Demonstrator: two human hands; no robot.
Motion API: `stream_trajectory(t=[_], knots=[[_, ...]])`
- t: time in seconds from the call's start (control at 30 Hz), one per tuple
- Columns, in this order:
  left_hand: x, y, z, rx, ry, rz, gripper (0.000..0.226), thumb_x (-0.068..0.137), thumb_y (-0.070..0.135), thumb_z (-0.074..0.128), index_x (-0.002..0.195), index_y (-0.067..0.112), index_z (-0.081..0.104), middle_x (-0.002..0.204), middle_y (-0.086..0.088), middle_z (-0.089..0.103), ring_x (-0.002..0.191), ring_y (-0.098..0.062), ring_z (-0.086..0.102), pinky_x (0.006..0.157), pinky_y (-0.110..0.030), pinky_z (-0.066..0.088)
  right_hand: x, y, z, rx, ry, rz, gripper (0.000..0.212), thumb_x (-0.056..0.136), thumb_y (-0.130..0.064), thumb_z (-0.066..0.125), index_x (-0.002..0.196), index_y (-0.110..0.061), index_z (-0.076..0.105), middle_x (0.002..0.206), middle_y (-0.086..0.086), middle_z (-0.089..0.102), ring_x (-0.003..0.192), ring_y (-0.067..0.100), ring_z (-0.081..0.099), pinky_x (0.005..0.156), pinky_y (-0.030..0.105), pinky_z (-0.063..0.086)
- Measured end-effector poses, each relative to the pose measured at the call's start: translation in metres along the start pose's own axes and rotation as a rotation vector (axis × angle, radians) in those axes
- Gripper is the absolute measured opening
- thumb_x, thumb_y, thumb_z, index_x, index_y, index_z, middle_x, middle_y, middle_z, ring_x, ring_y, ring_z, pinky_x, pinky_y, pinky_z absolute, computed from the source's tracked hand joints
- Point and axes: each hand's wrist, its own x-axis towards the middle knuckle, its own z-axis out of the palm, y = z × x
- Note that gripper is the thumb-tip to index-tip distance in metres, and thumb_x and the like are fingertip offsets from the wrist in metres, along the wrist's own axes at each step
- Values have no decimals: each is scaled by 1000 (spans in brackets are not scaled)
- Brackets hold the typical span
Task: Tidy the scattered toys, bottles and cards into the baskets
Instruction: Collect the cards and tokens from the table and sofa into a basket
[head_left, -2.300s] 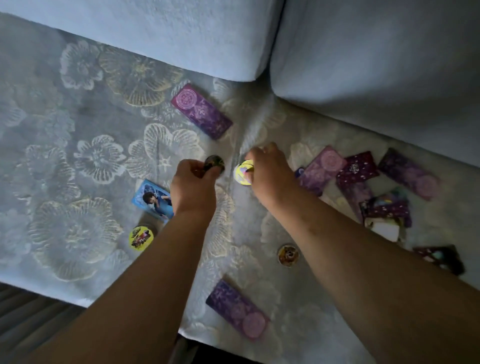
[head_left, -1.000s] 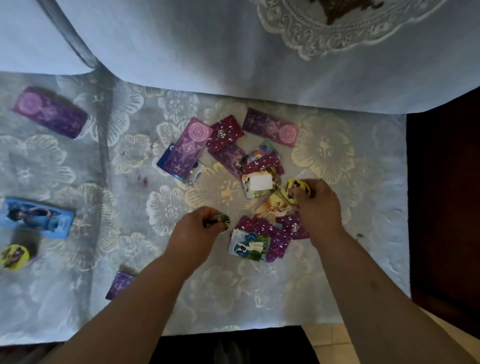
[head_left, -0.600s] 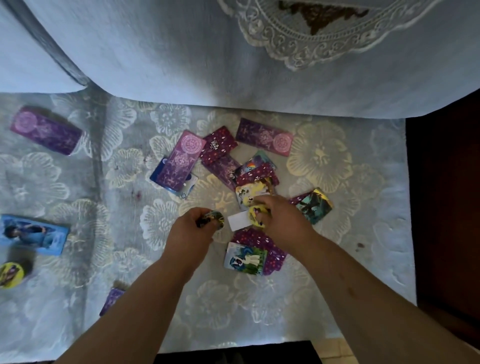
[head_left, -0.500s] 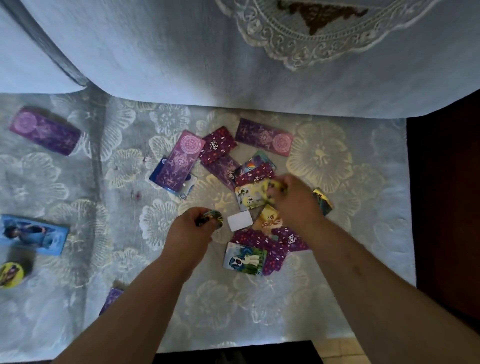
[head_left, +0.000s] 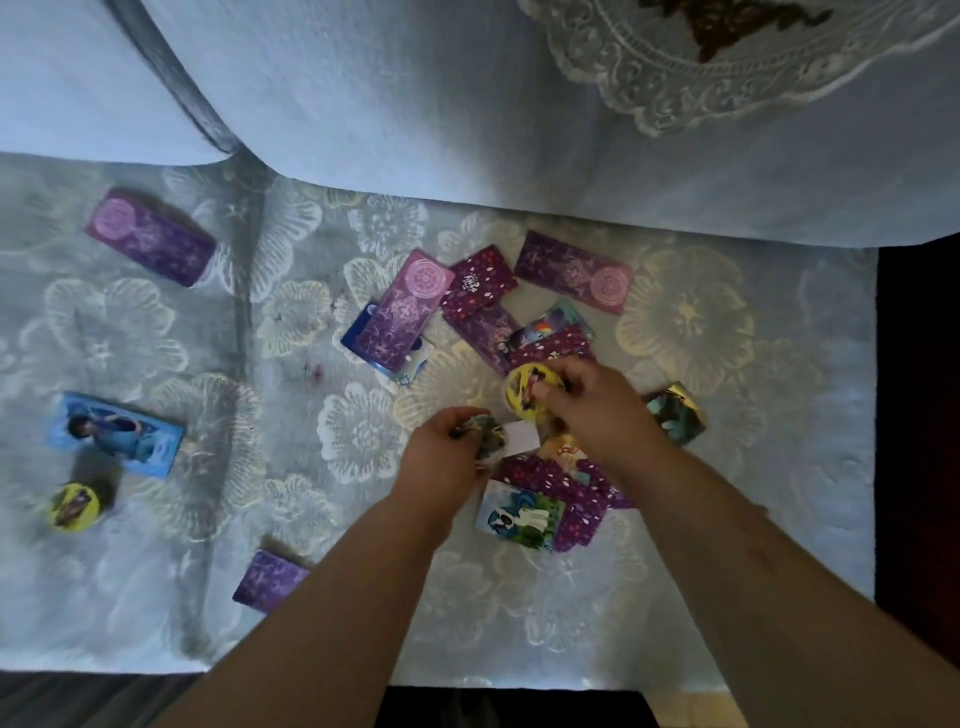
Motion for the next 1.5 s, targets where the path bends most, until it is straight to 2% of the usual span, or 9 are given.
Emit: stream_trajectory(t=[0.1, 0.3, 0.47, 0.6, 0.73, 0.9, 1.2, 1.3, 1.5], knots=[[-13, 8, -6, -372, -86, -143, 28, 105, 19, 42, 107, 7, 67, 103, -18, 71, 89, -29, 70, 78, -39, 60, -18, 6, 36, -248, -24, -90, 30, 96, -22, 55, 125, -17, 62, 114, 1, 62, 99, 16, 59, 83, 25, 46], [-20, 1, -47, -485, -40, -176, 39, 105, 34, 40, 105, 5, 67, 102, -12, 73, 96, -24, 70, 82, -36, 57, -33, -14, 105, -300, -167, -169, 36, 101, -22, 44, 136, -19, 50, 130, 4, 51, 118, 20, 53, 101, 25, 41], [-25, -12, -125, -522, 263, -97, 37, 95, 17, 60, 61, 10, 49, 49, -2, 37, 43, -13, 39, 57, -28, 47, -32, -42, 143, -331, -143, -227, 30, 101, -19, 43, 126, -23, 57, 129, -1, 55, 114, 14, 55, 91, 20, 39], [-28, -38, -191, -155, 640, 29, 7, 88, 15, 62, 94, 12, 59, 90, -12, 62, 82, -27, 60, 78, -38, 53, -33, -52, 167, -445, -147, -298, 19, 97, -16, 49, 105, -25, 64, 113, 2, 66, 102, 16, 61, 77, 16, 34], [-33, -66, -256, 83, 866, 2, 37, 90, 13, 60, 124, 9, 46, 128, -16, 48, 109, -36, 52, 84, -37, 39, -42, -67, 205, -519, -239, -332, 20, 96, -15, 48, 104, -29, 61, 109, -3, 59, 96, 11, 59, 78, 18, 36], [-16, -83, -293, 248, 834, 55, 33, 88, 13, 64, 119, 8, 51, 129, -11, 46, 115, -31, 51, 92, -42, 44, -48, -75, 230, -571, -253, -399, 19, 97, -16, 49, 107, -27, 61, 108, -8, 56, 88, 0, 54, 71, 6, 34], [11, -91, -291, 491, 745, 128, 70, 83, 30, 74, 142, 11, 40, 143, -10, 41, 135, -30, 33, 107, -46, 37, -36, -87, 251, -656, -202, -427, 15, 93, -30, 59, 107, -23, 62, 106, -5, 59, 93, 7, 61, 81, 23, 49], [11, -83, -291, 452, 886, 285, 53, 84, 19, 72, 131, 5, 51, 135, -15, 49, 129, -35, 39, 101, -52, 42, -24, -108, 289, -683, -179, -509, 30, 92, -35, 60, 116, -19, 57, 113, 1, 58, 108, 18, 56, 87, 32, 47], [23, -49, -306, 389, 986, 528, 43, 82, -5, 56, 124, 3, 56, 132, -16, 51, 125, -34, 43, 103, -28, 30, 2, -137, 370, -882, -42, -602, 43, 75, -31, 76, 106, -10, 57, 105, 11, 60, 100, 28, 55, 78, 37, 48]])
